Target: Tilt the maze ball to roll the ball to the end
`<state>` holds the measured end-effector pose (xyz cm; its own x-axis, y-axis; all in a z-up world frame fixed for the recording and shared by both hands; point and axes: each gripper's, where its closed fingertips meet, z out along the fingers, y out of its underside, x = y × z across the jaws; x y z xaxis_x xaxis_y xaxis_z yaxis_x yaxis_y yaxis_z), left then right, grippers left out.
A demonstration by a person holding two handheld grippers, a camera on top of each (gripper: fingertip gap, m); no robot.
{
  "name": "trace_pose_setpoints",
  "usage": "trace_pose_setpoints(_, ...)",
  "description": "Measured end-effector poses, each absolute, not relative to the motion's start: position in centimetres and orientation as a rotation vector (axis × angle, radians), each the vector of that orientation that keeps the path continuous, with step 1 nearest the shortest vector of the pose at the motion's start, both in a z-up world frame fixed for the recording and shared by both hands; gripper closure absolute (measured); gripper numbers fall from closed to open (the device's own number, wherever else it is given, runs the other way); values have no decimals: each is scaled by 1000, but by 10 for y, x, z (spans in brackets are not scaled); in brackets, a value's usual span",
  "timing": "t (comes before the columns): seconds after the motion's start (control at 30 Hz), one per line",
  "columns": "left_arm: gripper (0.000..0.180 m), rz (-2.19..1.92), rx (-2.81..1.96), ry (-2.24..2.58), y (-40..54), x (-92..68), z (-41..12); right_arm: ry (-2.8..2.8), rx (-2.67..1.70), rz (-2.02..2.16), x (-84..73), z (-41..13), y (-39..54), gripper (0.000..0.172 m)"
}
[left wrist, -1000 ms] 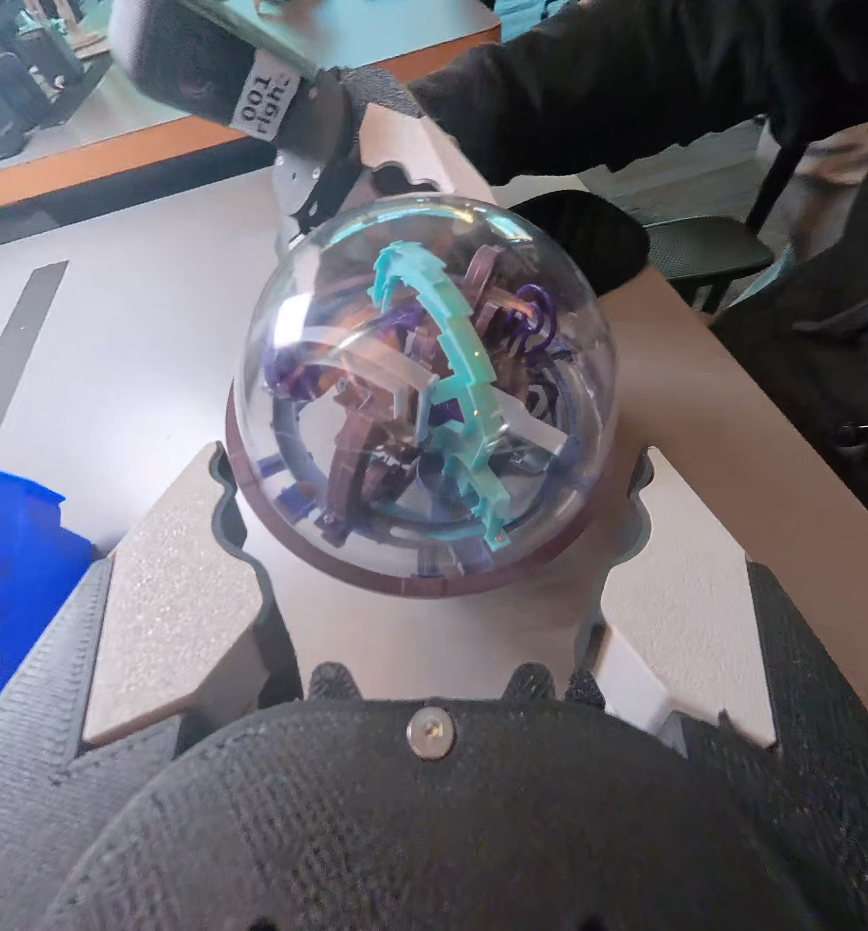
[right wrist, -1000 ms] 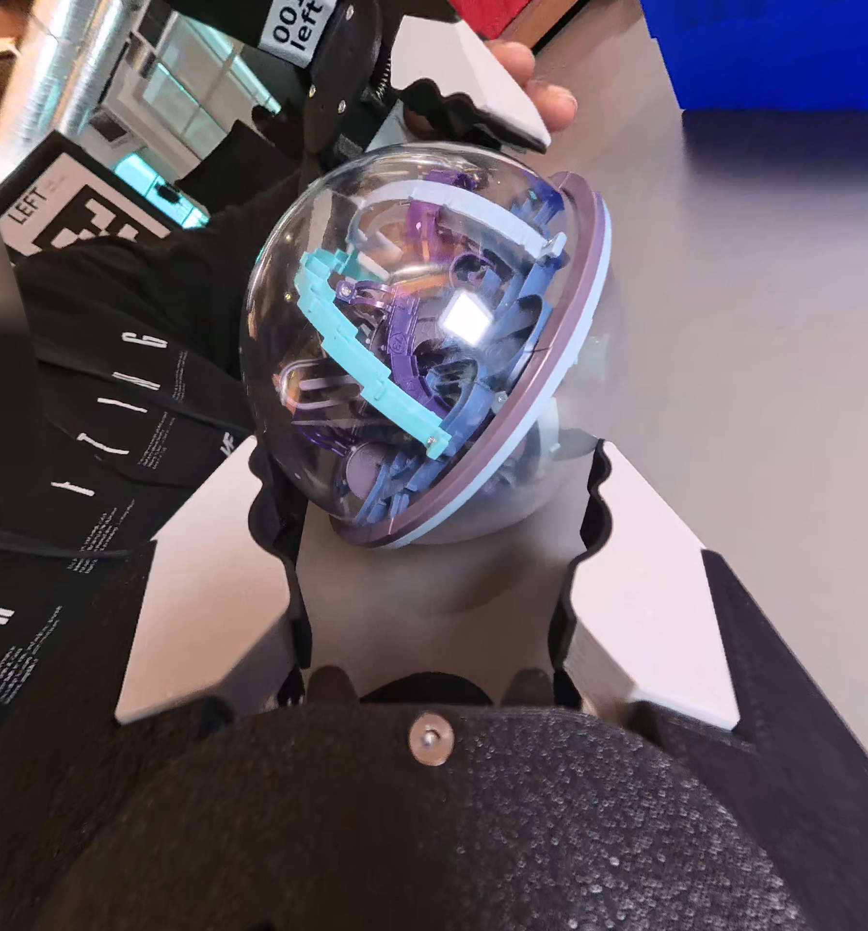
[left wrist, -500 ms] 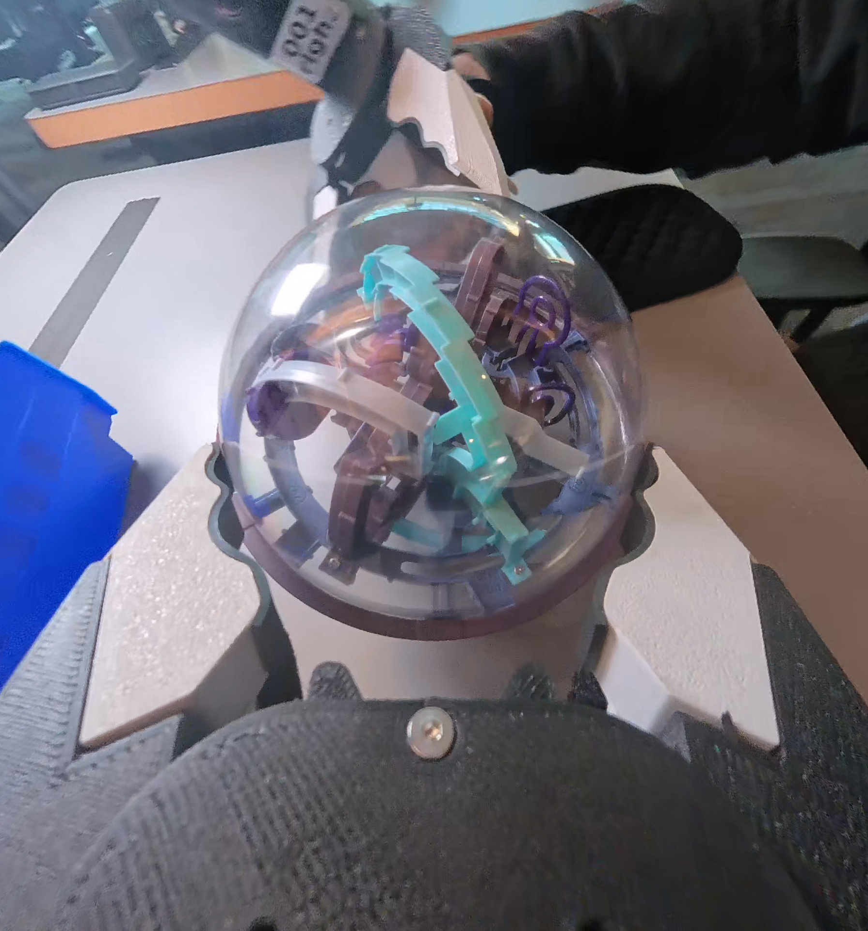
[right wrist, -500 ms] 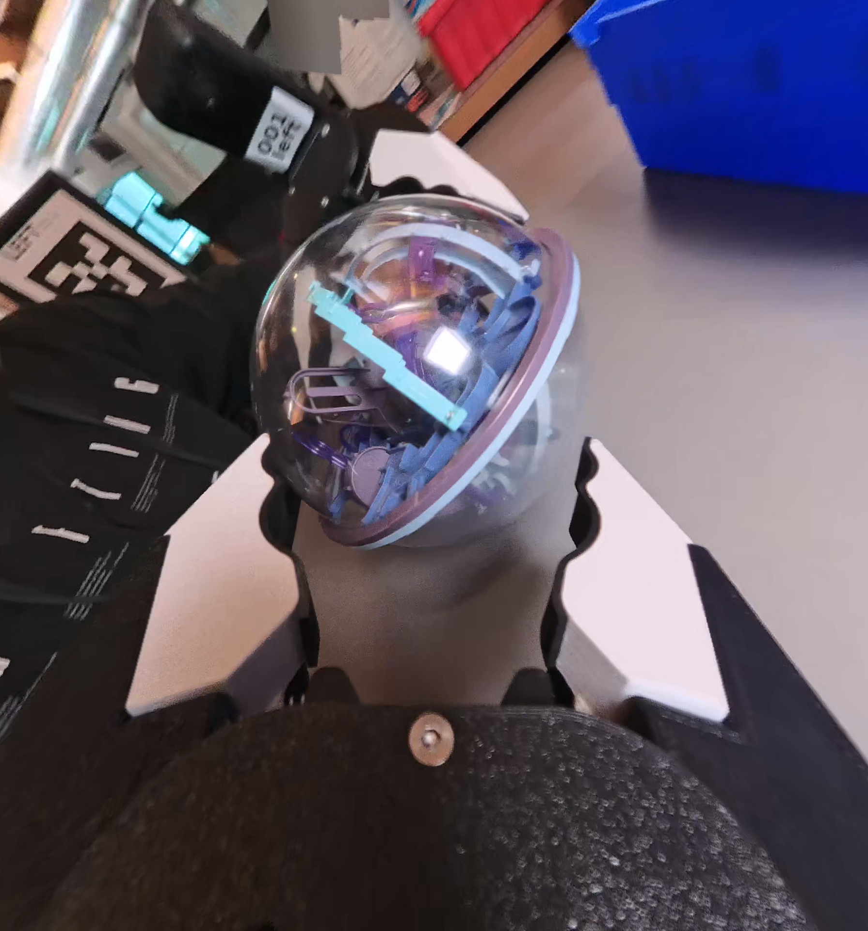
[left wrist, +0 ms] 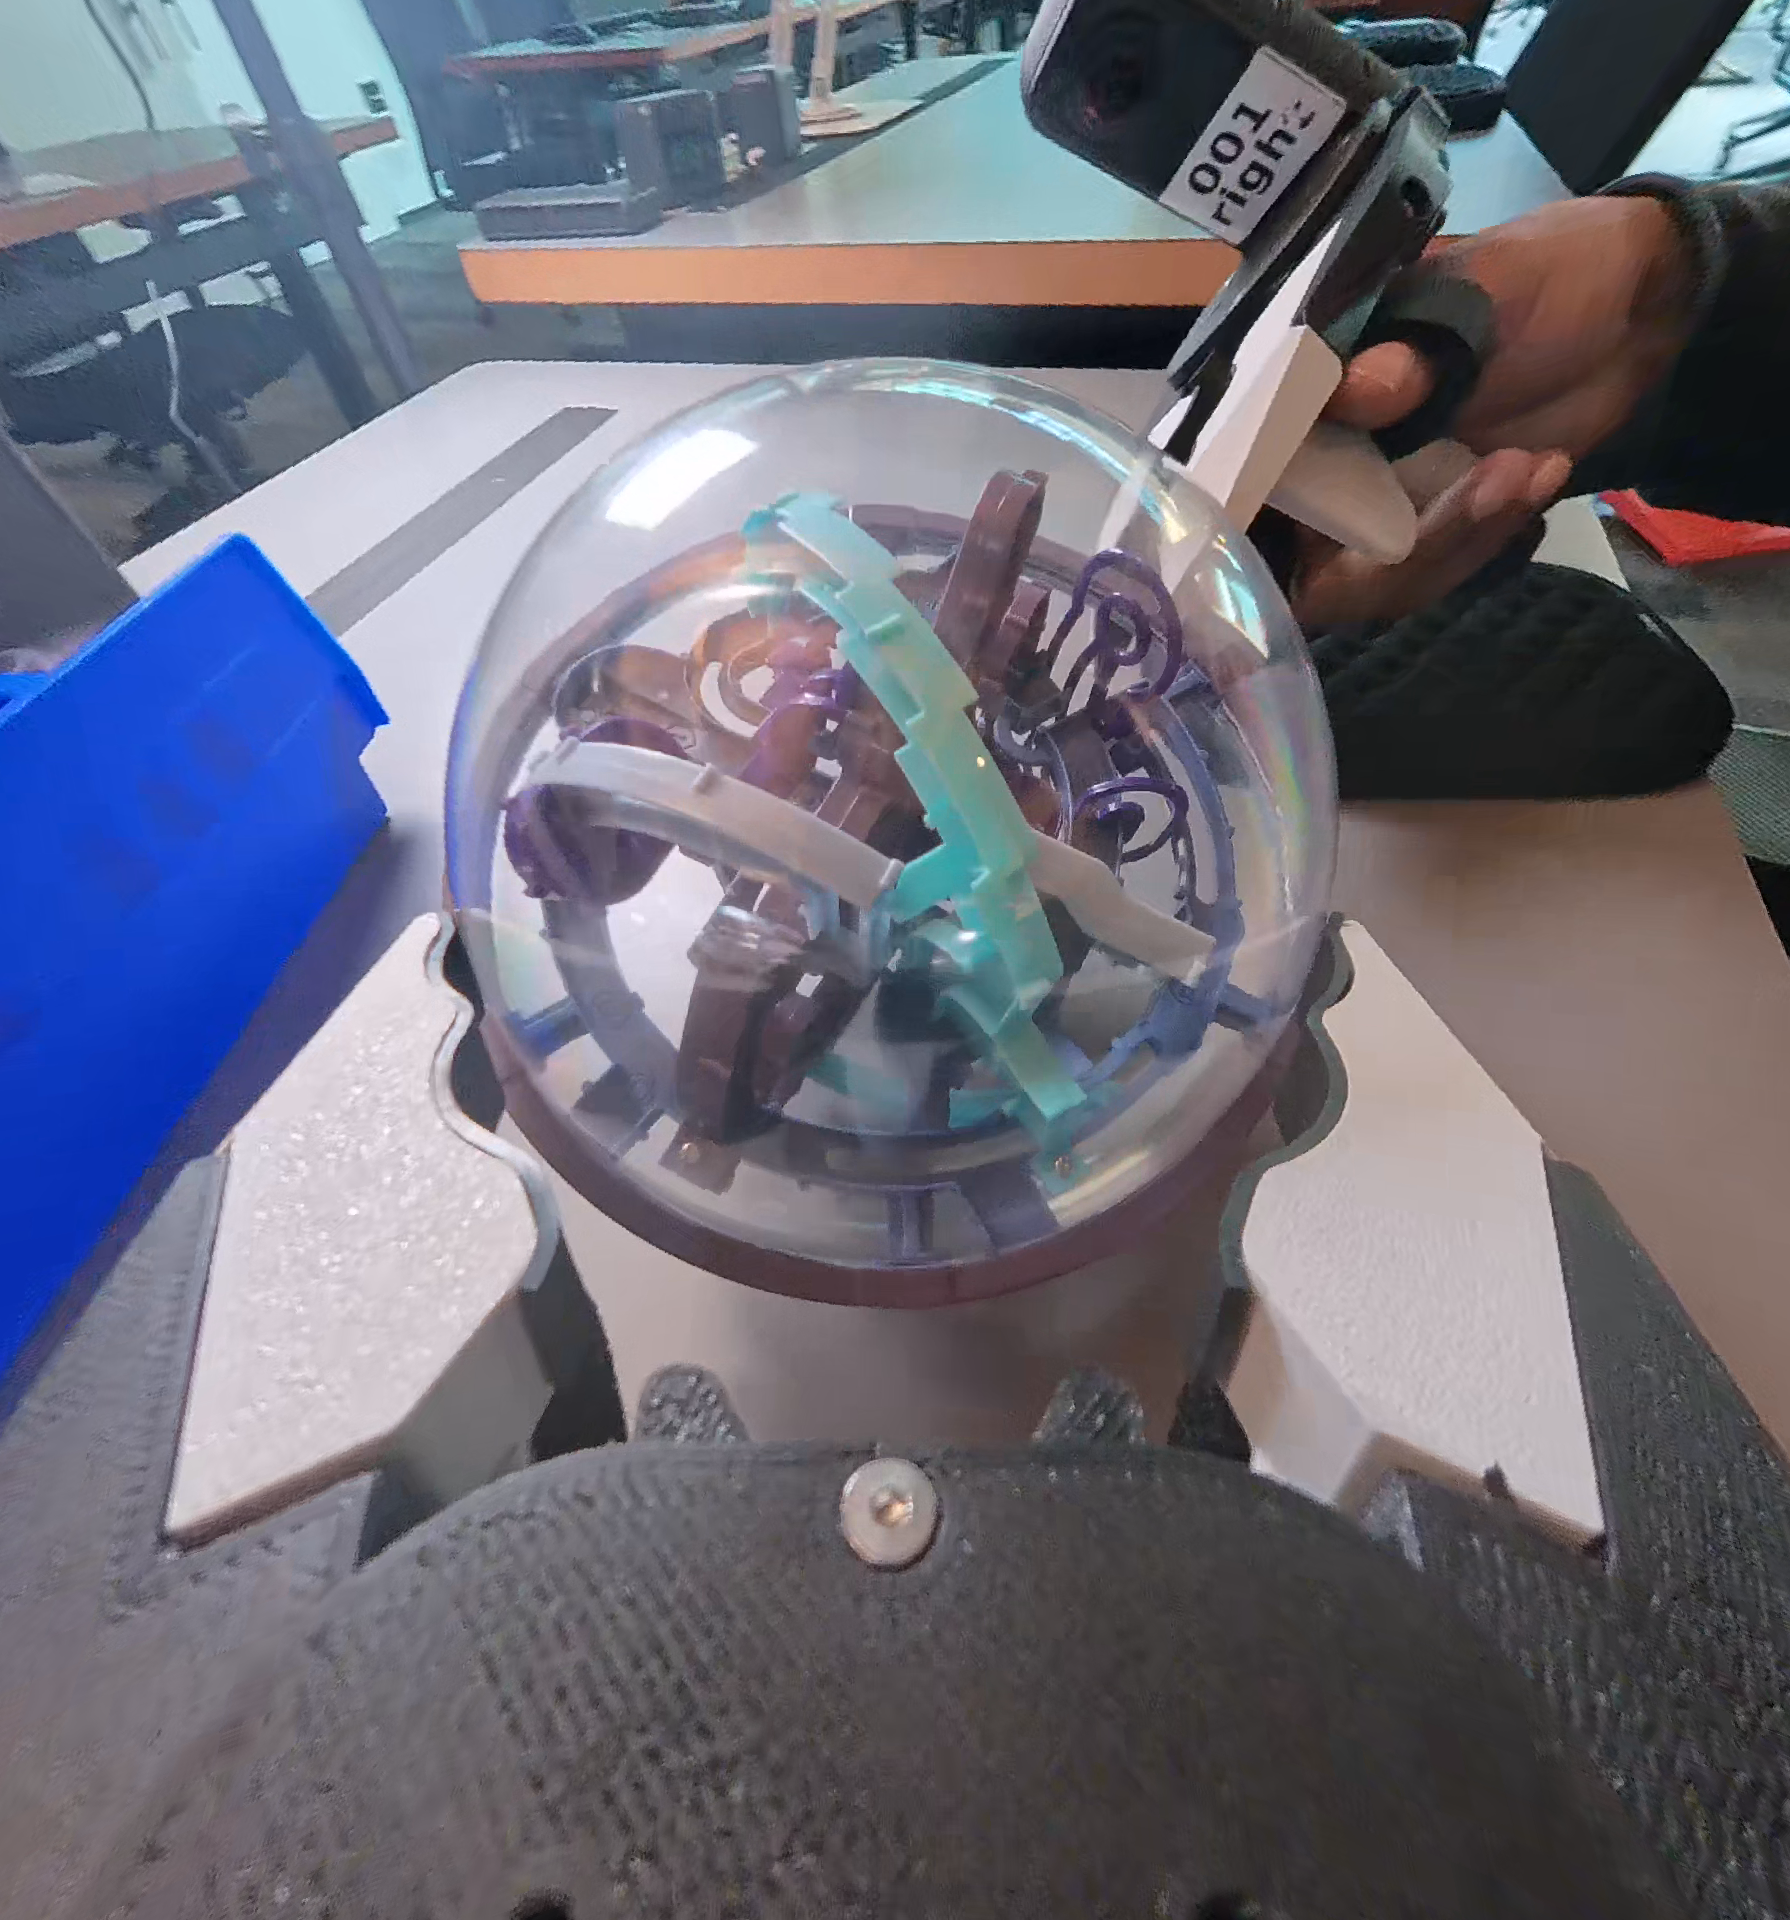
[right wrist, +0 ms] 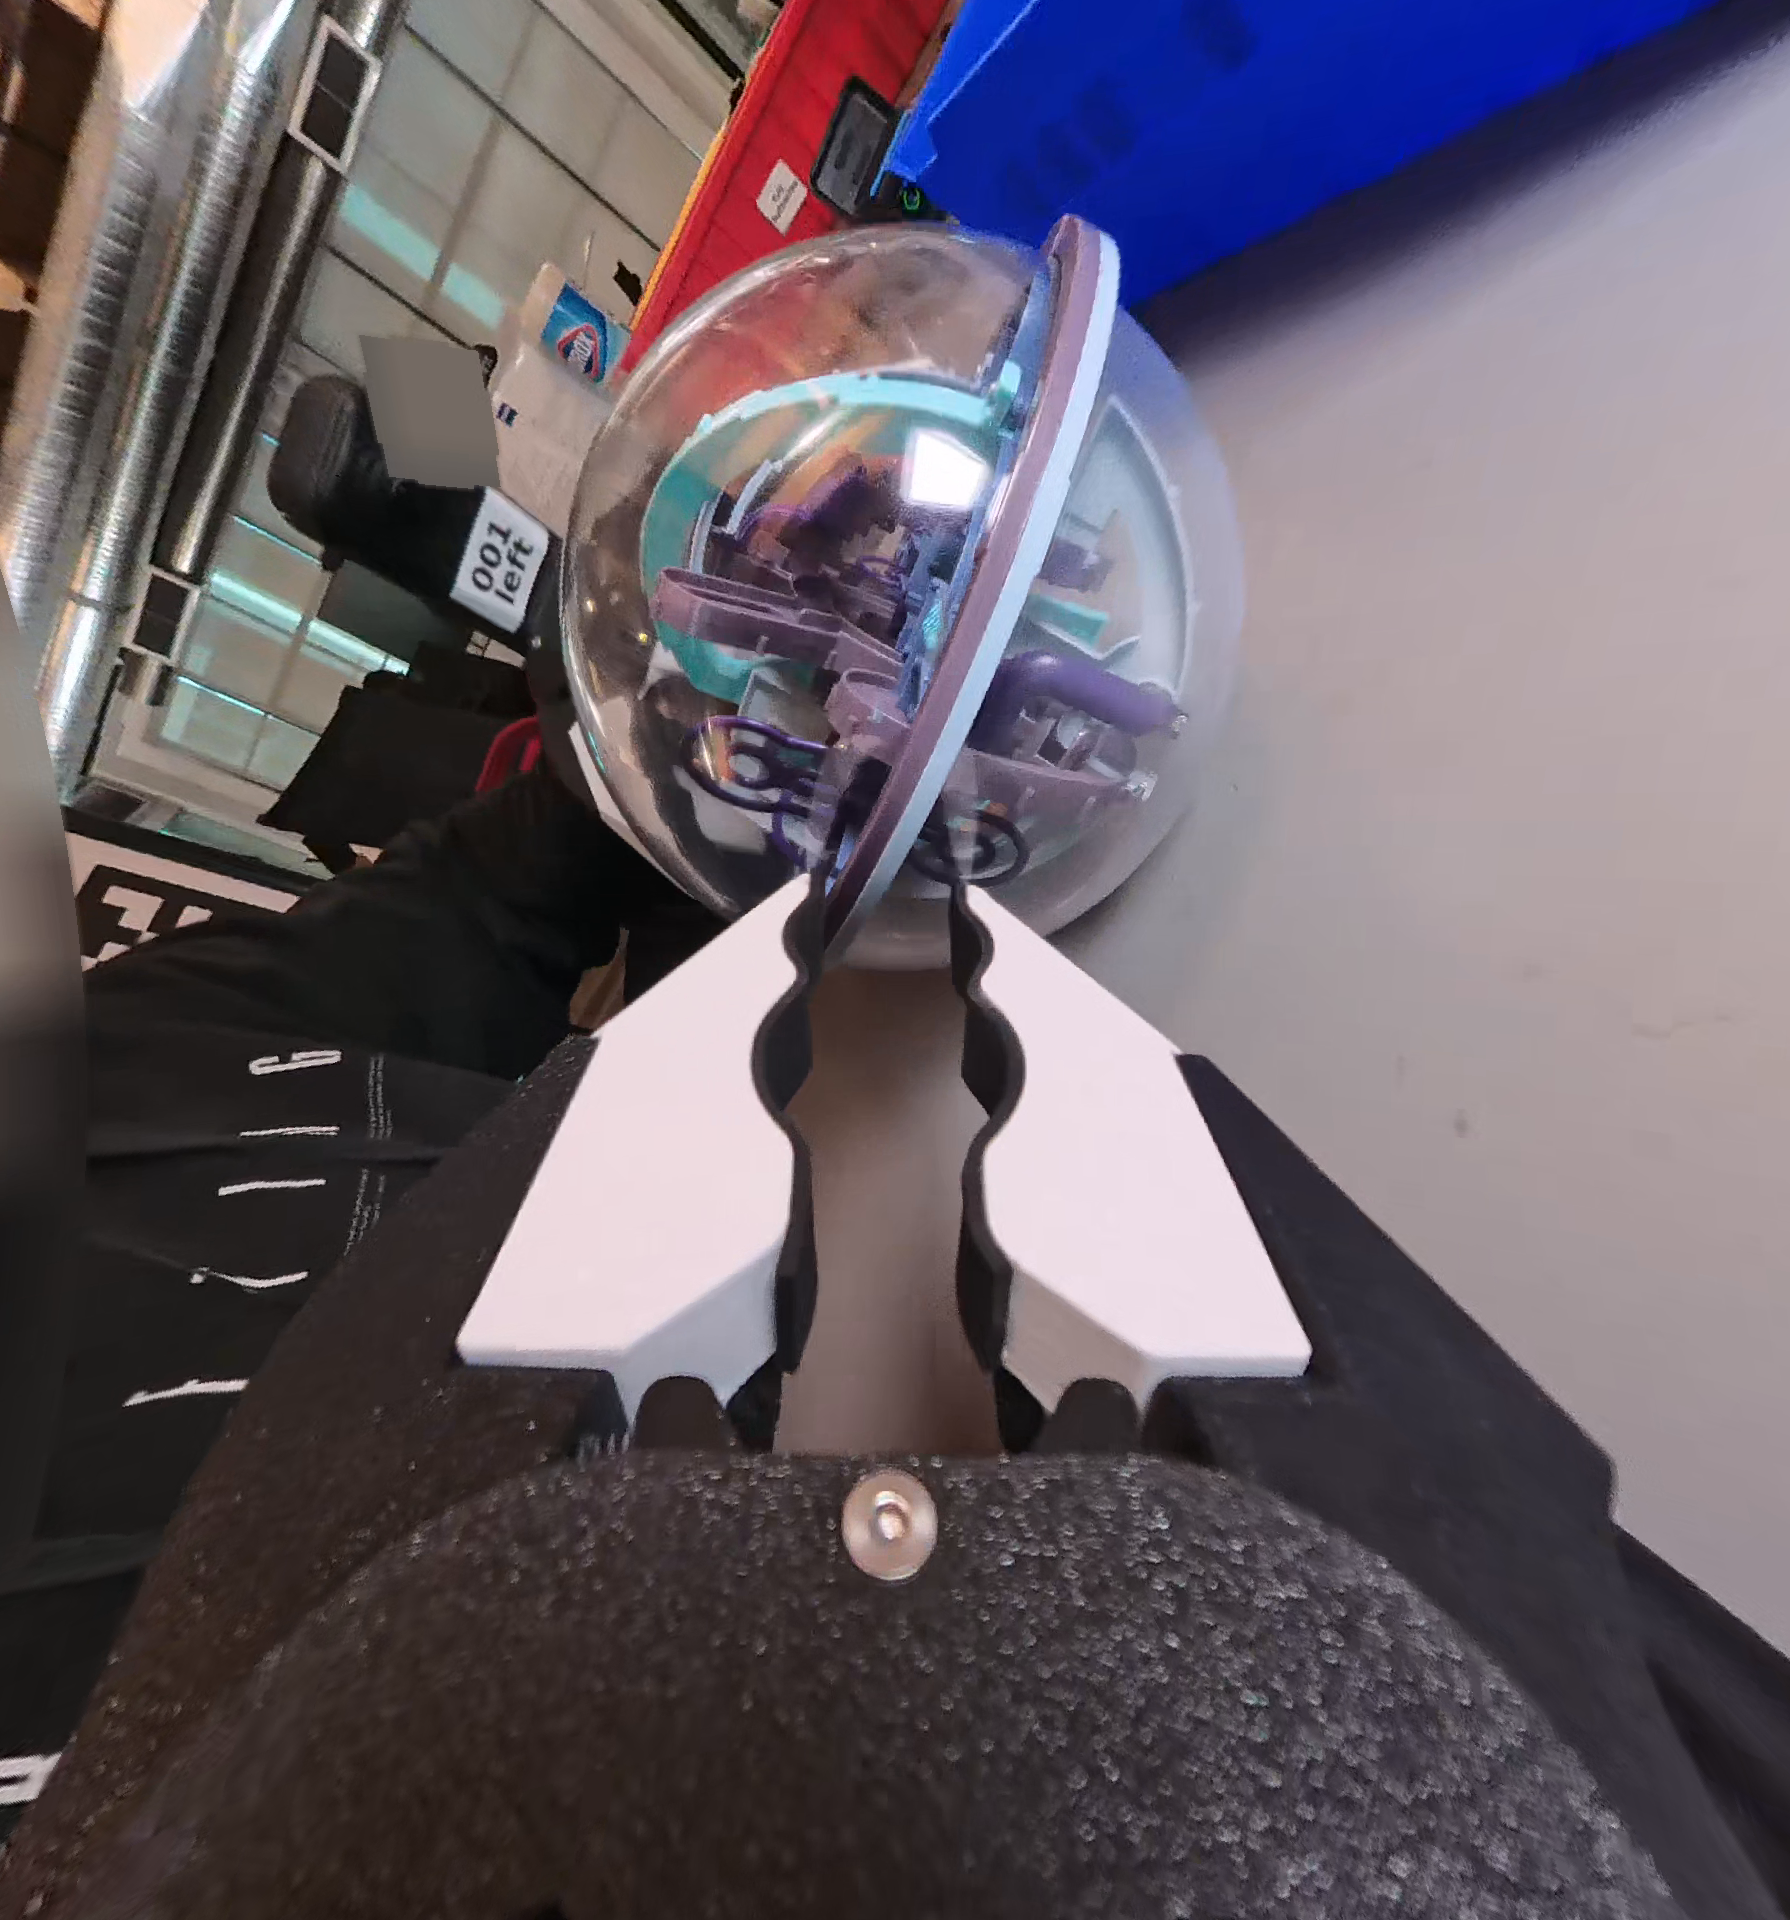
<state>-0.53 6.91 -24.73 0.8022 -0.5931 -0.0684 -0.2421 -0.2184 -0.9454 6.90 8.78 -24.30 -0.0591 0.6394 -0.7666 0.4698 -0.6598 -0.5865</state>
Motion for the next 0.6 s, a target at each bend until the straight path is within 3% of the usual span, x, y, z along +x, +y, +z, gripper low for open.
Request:
trace_pose_setpoints(0.1, 30, -321, -1826, 569, 69, -6, -248, -1285, -2072, 1749, 67, -238, 90, 164)
trace_pose_setpoints(0.6, 32, -520, -1893, 726, 66, -19, -231, -1876, -2096, 1363, 47, -204, 110, 167)
